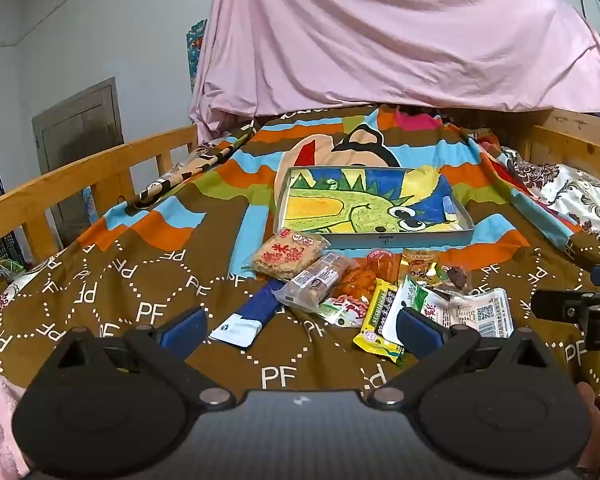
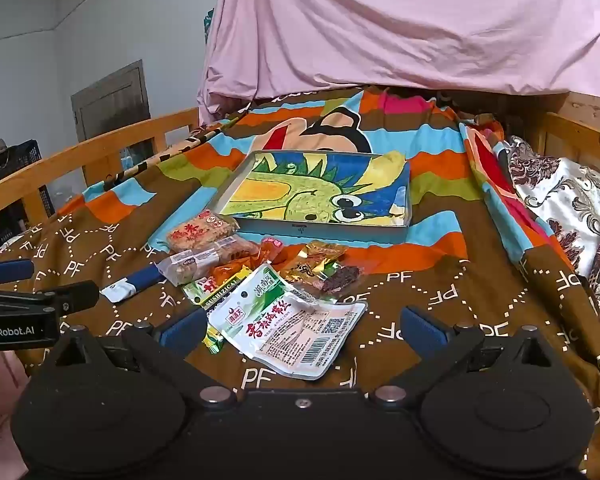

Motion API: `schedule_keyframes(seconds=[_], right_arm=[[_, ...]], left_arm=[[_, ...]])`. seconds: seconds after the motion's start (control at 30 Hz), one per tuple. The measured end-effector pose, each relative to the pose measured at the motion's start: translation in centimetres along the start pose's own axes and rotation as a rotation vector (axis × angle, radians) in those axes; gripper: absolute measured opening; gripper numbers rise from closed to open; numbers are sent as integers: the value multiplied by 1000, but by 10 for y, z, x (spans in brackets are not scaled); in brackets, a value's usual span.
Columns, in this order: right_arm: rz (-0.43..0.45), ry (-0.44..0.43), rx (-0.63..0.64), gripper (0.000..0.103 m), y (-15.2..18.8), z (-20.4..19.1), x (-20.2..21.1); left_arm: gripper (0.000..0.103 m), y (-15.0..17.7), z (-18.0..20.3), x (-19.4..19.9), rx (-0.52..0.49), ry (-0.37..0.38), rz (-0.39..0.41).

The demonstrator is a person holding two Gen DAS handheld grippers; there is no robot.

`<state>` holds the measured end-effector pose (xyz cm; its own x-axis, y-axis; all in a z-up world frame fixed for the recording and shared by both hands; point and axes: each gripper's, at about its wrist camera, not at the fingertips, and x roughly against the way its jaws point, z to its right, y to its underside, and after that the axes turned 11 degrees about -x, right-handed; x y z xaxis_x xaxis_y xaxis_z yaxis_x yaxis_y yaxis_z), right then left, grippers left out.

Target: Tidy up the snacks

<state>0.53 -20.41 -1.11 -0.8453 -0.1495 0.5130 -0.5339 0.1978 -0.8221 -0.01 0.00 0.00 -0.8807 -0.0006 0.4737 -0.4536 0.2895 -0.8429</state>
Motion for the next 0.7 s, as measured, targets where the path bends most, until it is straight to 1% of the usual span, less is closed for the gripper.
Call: schedule_keyframes(seconds=[0.7], right_arm=[[-5, 8, -3, 102, 0, 1, 0]], left_arm=[[103, 0, 3, -1, -1, 3, -12]])
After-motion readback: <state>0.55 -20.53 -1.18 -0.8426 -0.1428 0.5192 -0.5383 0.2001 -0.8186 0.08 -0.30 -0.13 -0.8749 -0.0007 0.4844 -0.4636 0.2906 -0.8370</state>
